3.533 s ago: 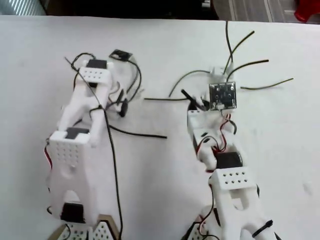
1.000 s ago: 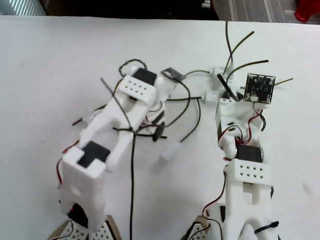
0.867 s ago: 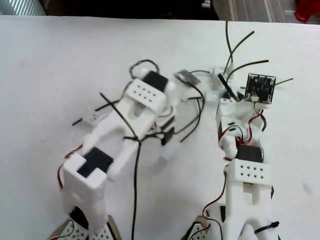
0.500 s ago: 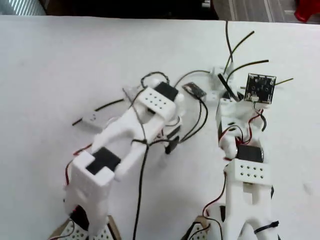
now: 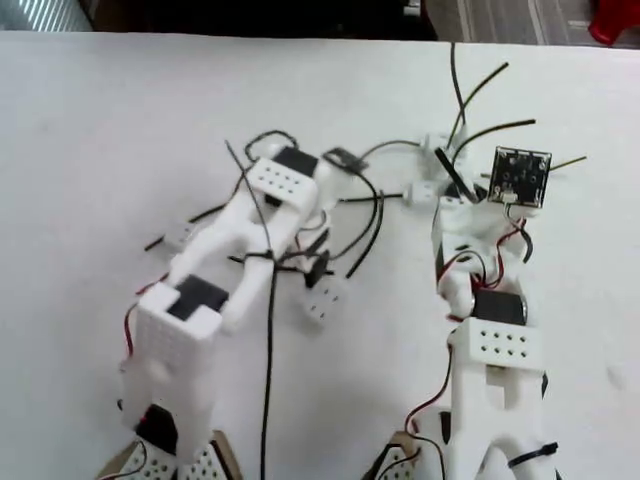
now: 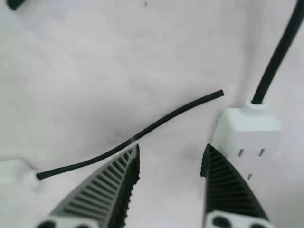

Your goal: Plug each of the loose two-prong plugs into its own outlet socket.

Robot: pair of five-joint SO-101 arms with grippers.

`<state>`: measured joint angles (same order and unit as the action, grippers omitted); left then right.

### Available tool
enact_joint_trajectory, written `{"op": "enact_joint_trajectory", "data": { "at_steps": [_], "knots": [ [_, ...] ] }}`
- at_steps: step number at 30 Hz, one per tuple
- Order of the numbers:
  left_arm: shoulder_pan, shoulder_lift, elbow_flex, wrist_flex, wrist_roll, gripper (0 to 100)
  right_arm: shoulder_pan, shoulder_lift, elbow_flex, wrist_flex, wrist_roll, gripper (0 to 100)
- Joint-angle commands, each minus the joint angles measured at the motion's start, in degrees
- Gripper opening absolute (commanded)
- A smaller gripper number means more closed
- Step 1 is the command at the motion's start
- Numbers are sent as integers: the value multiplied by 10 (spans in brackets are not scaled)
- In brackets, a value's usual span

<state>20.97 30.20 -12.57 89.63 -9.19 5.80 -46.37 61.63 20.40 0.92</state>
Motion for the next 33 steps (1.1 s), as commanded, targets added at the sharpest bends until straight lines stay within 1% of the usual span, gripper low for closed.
{"op": "enact_joint_trajectory", "data": {
  "at_steps": [1,5,9,17,22,24,28,31,33],
  "knots": [
    [5,-81,-14,22,0,218,5,-17,-25,3,4,17],
    [27,-131,-9,48,4,218,5,-17,-25,3,4,17],
    [67,-133,38,35,5,218,6,-17,-25,3,4,17],
    [138,-134,178,-102,37,222,6,-17,-25,3,4,17],
    [148,-133,221,-164,39,217,6,-17,-25,3,4,17],
    [145,-133,235,-183,39,194,6,-17,-25,3,4,17],
    [151,-133,254,-214,38,112,5,-16,-25,3,4,17],
    [149,-139,244,-206,33,76,5,-16,-25,3,4,17],
    [143,-139,217,-180,22,50,5,-16,-25,3,4,17]
  ]
}}
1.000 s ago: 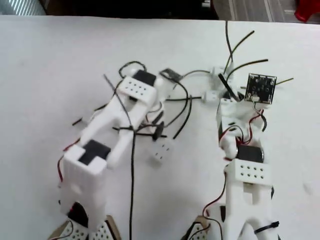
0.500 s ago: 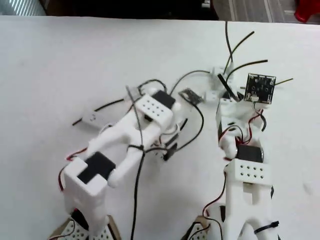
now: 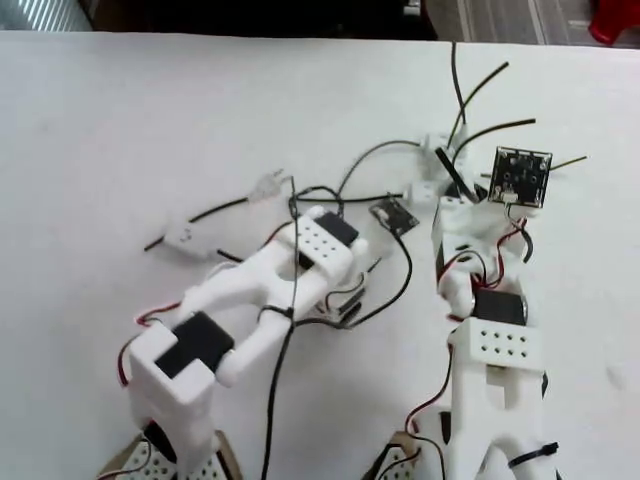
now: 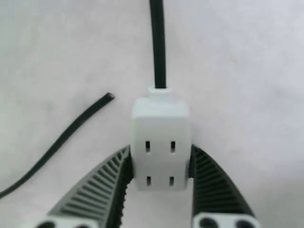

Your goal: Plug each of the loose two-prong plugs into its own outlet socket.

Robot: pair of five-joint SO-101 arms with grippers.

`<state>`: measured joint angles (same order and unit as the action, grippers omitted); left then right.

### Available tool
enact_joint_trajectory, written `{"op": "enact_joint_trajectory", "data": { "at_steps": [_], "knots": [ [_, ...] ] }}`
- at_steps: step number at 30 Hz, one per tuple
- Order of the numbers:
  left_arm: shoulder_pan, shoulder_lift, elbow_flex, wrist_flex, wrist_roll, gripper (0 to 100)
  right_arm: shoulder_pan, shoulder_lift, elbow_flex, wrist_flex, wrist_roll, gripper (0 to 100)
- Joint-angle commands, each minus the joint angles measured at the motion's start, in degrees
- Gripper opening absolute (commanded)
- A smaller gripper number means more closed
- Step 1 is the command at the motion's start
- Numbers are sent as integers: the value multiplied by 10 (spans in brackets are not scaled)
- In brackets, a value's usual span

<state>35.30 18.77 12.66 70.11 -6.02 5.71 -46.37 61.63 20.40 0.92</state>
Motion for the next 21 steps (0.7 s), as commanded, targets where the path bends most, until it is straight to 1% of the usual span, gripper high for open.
{"op": "enact_joint_trajectory", "data": {
  "at_steps": [1,4,7,9,12,16,18,19,21],
  "knots": [
    [-5,-25,-53,33,-35,43,6,-16,-25,3,4,17],
    [-23,-24,-108,76,-114,39,6,-16,-25,3,4,17],
    [-60,-23,-151,85,-126,39,6,-16,-25,3,4,17],
    [-87,-18,-175,82,-156,41,6,-16,-25,3,4,17],
    [-119,-18,-182,48,-207,41,5,-16,-25,3,4,17],
    [-156,-6,-181,-3,-241,42,5,-16,-25,3,4,17],
    [-163,21,-187,-14,-261,43,5,-16,-25,3,4,17],
    [-164,36,-187,-20,-268,51,5,-16,-25,3,4,17],
    [-164,69,-187,-27,-273,106,5,-16,-25,3,4,17]
  ]
}}
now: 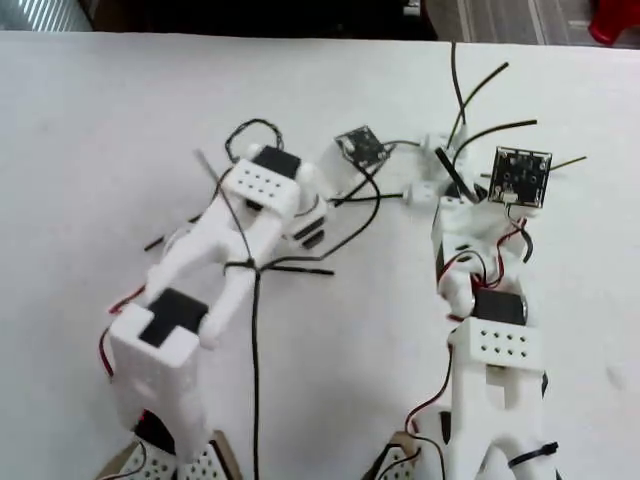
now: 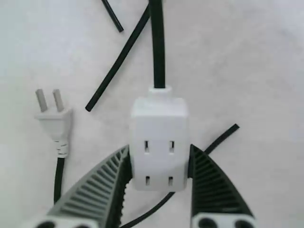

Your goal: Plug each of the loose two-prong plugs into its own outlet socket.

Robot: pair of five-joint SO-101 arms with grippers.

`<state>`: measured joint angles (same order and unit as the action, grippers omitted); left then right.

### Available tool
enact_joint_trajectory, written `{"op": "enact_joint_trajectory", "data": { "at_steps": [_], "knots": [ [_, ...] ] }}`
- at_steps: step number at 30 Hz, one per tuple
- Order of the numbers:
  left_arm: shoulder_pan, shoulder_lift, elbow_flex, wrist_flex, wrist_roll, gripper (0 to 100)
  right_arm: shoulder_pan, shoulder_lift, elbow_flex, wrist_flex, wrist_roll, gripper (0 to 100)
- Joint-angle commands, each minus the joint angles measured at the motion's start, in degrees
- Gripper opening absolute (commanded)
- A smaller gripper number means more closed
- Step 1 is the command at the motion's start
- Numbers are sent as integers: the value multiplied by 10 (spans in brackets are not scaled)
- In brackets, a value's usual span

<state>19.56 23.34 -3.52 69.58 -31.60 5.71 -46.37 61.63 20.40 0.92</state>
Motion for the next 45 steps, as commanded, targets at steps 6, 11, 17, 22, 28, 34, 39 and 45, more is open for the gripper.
{"op": "enact_joint_trajectory", "data": {
  "at_steps": [6,11,17,22,28,34,39,45],
  "knots": [
    [-5,40,-25,-1,1,170,1,-16,-19,0,4,17],
    [0,-21,-26,43,86,213,-10,-16,-16,1,4,17],
    [-7,-102,-25,55,139,269,-11,-16,-16,3,4,17],
    [-15,-132,-25,71,144,268,-11,-16,-16,3,4,17],
    [-90,-199,-20,110,145,191,-11,-17,-18,3,4,17],
    [-206,-262,5,149,179,110,-65,-16,-16,14,4,17],
    [-246,-346,151,49,203,109,-160,-16,-20,57,4,17],
    [-261,-464,351,-95,207,109,-265,-14,-19,65,4,17]
  ]
}}
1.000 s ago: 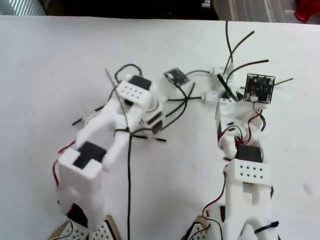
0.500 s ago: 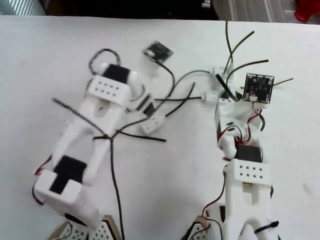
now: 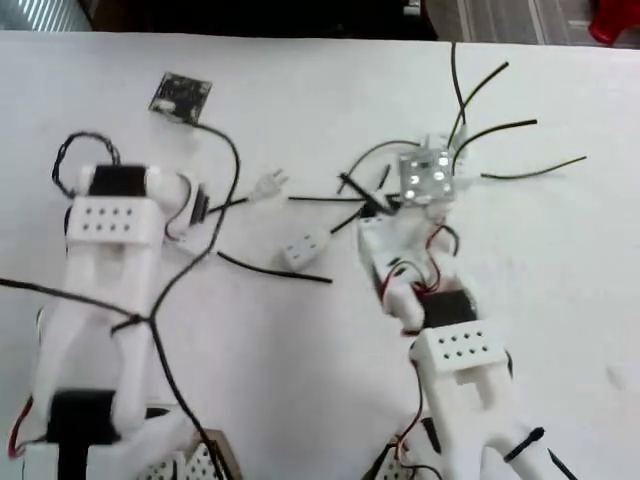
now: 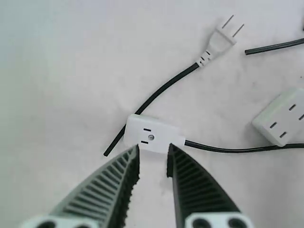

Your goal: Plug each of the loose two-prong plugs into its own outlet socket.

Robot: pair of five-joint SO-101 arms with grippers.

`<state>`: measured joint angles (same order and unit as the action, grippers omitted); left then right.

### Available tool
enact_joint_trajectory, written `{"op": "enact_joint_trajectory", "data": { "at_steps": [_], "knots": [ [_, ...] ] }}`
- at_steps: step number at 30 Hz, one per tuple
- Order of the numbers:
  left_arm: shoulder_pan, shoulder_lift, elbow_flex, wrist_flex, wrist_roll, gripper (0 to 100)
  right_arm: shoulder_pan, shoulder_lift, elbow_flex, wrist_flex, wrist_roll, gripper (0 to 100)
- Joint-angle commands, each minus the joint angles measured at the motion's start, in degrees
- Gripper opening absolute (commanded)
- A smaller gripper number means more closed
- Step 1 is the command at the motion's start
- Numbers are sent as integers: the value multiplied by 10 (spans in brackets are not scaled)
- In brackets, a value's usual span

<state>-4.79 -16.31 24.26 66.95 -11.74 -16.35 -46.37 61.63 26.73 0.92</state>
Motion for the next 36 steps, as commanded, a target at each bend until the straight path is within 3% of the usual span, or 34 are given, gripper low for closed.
{"op": "enact_joint_trajectory", "data": {
  "at_steps": [1,6,15,21,36],
  "knots": [
    [-26,-77,95,-89,12,109,-60,-6,-20,5,4,17],
    [-75,-84,148,-152,60,110,-104,90,-64,10,21,17],
    [-137,-84,156,-159,94,110,-136,208,-122,8,28,17],
    [-142,-84,157,-158,93,110,-132,269,-158,21,80,17],
    [-142,-84,164,-159,92,110,-100,328,-260,145,84,17]
  ]
}}
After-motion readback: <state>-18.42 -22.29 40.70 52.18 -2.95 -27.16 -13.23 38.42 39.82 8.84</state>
